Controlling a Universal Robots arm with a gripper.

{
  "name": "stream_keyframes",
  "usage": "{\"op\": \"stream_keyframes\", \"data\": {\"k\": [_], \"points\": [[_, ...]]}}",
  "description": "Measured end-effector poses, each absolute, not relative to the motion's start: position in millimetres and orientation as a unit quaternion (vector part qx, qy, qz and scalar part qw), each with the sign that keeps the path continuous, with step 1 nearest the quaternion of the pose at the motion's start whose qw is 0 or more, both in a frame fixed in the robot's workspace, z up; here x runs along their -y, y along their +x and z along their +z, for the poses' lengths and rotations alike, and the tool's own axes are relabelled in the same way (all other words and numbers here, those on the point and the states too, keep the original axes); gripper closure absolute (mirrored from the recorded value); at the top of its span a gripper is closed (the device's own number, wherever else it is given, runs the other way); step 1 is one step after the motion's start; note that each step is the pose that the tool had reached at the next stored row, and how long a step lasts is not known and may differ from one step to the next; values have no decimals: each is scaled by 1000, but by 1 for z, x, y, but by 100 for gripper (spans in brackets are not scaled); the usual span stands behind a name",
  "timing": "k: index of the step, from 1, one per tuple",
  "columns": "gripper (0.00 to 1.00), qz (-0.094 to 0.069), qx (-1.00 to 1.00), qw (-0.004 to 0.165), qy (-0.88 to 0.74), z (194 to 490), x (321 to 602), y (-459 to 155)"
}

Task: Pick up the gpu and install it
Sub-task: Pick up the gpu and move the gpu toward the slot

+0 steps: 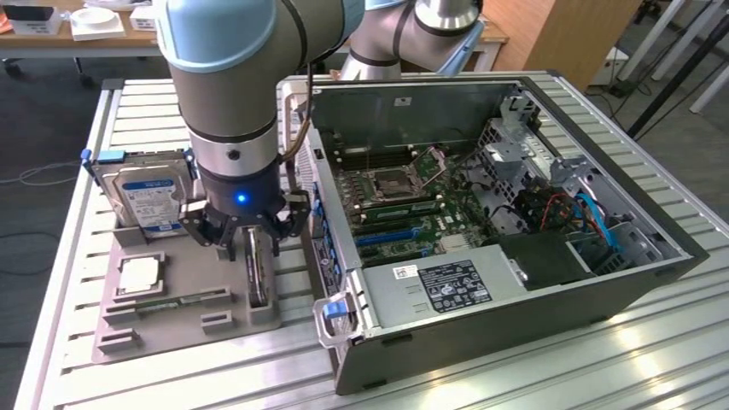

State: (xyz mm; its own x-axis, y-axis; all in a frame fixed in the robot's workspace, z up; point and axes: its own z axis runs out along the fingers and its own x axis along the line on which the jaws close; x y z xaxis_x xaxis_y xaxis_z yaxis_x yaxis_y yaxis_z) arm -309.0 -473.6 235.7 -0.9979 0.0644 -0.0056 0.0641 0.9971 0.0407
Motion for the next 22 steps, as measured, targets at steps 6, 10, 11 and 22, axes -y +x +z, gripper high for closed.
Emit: {"op": "stream_keyframes", "data": {"k": [6,10,11,22], "points": [[42,20,-999,4,32,235,473,-309],[49,20,-999,3,32,234,473,-309],[49,20,-999,2,32,234,473,-309],[64,20,-999,-4,32,234,472,-305]]}}
